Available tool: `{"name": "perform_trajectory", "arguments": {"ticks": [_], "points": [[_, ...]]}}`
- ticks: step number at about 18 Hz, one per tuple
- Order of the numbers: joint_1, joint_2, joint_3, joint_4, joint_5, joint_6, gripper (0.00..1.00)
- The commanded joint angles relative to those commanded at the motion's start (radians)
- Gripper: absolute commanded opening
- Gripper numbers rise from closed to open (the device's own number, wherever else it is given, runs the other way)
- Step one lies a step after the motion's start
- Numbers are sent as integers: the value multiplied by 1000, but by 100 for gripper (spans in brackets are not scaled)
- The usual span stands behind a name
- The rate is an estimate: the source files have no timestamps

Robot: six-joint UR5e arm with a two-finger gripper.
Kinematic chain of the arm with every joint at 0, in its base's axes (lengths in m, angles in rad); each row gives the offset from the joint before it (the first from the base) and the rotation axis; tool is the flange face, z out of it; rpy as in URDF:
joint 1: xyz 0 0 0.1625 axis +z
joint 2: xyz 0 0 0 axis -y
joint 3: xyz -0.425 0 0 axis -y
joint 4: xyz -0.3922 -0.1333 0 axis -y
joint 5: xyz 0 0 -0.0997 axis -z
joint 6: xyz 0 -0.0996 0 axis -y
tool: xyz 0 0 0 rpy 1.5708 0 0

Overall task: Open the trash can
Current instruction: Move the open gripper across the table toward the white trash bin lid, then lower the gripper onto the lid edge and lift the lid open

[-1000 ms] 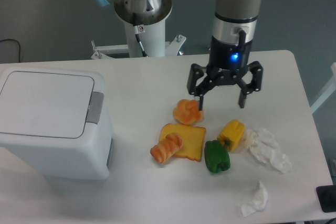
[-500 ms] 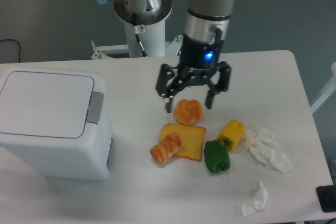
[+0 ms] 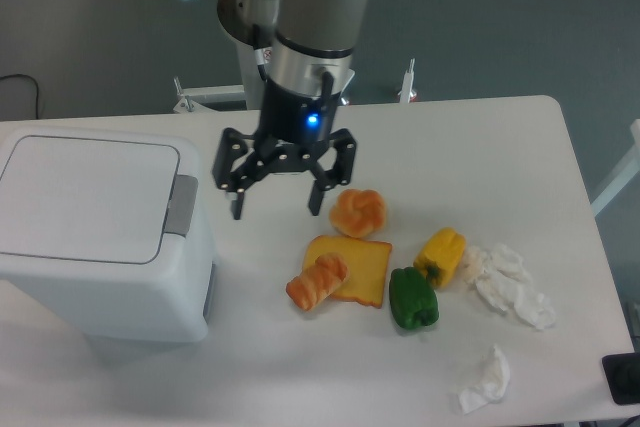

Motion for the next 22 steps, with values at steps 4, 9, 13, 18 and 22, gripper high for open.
{"name": "perform_trajectory", "arguments": {"ticks": [4,9,13,18,22], "points": [[-11,0,-6,0,-2,0,100],[-22,0,-17,0,2,2,100],[-23,0,-20,0,3,2,100],[-25,-5,-28,0,5,3,100],[-35,-3,-38,2,6,6,100]]}}
